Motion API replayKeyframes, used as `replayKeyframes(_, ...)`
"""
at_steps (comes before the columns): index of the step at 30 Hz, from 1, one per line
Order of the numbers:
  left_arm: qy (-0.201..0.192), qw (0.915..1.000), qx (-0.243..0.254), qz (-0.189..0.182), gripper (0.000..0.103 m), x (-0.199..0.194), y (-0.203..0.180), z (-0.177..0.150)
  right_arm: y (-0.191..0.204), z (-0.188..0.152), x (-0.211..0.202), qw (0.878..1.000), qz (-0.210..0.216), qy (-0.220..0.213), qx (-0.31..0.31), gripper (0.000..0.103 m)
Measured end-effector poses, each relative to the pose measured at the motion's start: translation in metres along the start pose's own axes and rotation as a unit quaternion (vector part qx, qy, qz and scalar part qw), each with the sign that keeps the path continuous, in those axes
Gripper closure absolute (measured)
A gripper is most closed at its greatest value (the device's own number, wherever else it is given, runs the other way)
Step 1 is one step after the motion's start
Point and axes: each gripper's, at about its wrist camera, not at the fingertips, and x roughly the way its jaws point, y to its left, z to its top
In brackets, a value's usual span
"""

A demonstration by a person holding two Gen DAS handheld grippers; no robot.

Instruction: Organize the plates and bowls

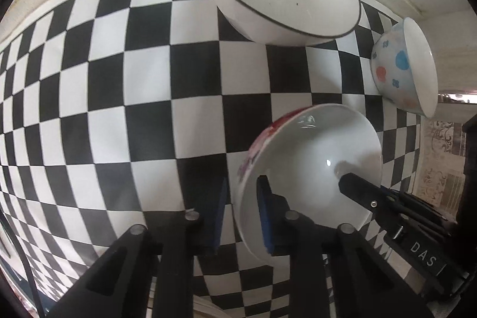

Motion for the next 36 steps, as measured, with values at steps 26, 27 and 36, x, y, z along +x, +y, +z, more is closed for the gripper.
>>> replayKeyframes(26,-0.017,0.9990,0.034,-0.023,0.088,-0.039,-0.033,-0.079,-0.013,-0.103,-0.049,0.999,-0.020,-0.018,-0.028,0.093)
replayKeyframes(27,-0.016,0.9989,0.039,-0.022,0.088,-0.038,-0.035,-0.085,-0.016,-0.110,-0.050,0.999,-0.020,-0.017,-0.027,0.093)
replayKeyframes(36,0.017,0.9977,0.063,-0.018,0.088,-0.009,-0.059,-0.130,-0.054,-0.156,-0.053,0.999,-0.029,-0.003,-0.018,0.093)
